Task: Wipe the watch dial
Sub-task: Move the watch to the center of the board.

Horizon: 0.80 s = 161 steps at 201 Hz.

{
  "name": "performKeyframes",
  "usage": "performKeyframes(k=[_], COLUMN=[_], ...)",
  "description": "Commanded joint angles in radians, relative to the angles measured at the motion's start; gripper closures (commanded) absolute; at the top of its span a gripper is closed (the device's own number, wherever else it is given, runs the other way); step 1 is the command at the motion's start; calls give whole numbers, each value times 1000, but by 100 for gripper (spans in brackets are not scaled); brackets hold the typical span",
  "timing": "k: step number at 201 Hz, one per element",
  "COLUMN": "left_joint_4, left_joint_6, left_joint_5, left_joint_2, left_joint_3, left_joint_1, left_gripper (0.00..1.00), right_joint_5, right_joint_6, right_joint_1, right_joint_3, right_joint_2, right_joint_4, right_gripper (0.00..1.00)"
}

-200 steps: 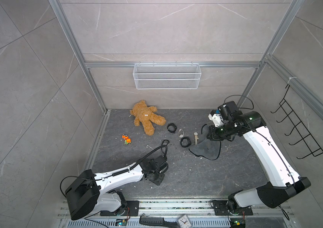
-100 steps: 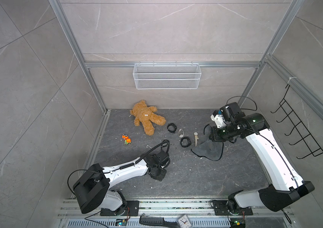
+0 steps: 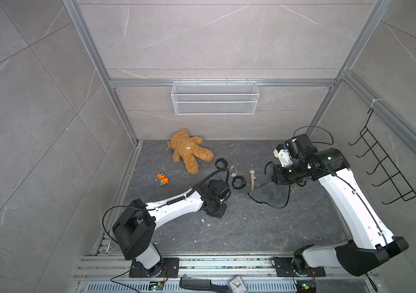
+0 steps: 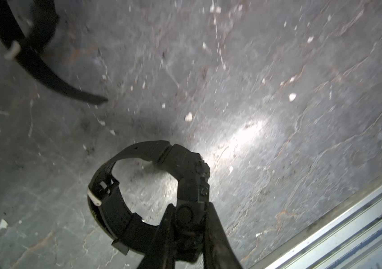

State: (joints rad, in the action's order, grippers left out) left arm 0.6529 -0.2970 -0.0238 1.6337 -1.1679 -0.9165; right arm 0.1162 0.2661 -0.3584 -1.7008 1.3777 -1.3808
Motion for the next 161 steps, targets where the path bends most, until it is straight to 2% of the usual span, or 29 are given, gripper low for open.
performKeyframes(k=[1,43,58,97,122,161], left_joint_4=[-11,-60,-65,-87,-77,-58], left_joint_6=[39,65,72,87,108,135], left_joint_5=[-5,63,65,110,129,160], left_joint_2=[65,193,229,283,300,284], left_joint_3=[-81,-175,-203,-239,-272,-320], left_joint_1=[33,74,83,124,135,136], left_gripper=[99,100,93,92,78,69], right_joint_5=[-1,-15,-20,-39,-57,-143], right_joint_6=[13,31,41,80,110,168], right_joint_1=[5,5,6,5,6,18], right_joint_3=[26,44,53,114,205,415], right_joint_2=[-29,-57,-69,-107,-126,-101], right_joint_4=[3,-12,-18,-13,26,121], right_gripper=[100,100,100,100,100,100])
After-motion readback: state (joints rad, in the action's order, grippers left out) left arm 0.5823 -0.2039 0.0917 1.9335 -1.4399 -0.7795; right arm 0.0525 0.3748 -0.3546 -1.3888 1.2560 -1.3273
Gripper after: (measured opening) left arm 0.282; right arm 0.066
